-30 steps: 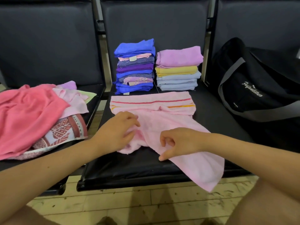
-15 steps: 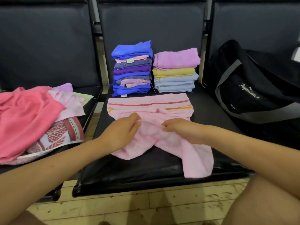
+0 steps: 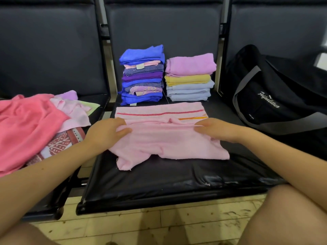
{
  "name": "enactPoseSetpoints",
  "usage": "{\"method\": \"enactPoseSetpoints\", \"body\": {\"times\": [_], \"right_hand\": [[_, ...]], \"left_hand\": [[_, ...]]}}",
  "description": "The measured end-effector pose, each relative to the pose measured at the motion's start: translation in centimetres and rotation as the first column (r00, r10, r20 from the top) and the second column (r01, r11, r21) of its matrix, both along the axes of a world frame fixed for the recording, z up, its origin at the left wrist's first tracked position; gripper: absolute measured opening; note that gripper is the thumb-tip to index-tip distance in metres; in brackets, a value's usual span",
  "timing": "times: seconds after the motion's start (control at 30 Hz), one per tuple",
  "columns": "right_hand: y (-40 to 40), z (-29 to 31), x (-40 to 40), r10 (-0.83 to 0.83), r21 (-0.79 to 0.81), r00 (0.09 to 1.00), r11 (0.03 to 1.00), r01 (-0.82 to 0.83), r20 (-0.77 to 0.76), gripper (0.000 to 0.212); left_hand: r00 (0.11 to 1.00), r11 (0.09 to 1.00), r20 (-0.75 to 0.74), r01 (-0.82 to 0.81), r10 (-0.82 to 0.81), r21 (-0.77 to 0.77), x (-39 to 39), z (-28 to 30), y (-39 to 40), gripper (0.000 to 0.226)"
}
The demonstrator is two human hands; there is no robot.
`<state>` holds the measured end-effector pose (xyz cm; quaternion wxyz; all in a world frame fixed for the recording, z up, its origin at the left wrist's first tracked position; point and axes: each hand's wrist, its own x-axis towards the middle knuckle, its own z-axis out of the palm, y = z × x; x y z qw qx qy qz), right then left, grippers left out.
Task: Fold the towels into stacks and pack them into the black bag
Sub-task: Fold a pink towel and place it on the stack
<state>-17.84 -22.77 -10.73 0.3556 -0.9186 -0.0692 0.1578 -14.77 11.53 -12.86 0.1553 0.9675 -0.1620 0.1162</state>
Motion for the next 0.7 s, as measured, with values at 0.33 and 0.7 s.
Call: {"method": "enactPoseSetpoints", "body": {"times": [0.33, 0.7], "right_hand": [[-3.1, -0.5, 2.2, -0.465, 0.525, 0.885, 0.75, 0.403, -0.016, 0.021], [-0.7, -1.3, 9.4, -0.644, 0.518, 0.736, 0.711, 0.477, 0.206, 0.016]], "left_hand": [[0.882, 0.613, -0.446, -0.268, -0.155, -0.743, 0.9, 0.8, 0.9, 0.022], [0.91, 0.418, -0.381, -0.415, 0.166, -0.808, 7.7, 1.5, -2.2, 0.013]]}}
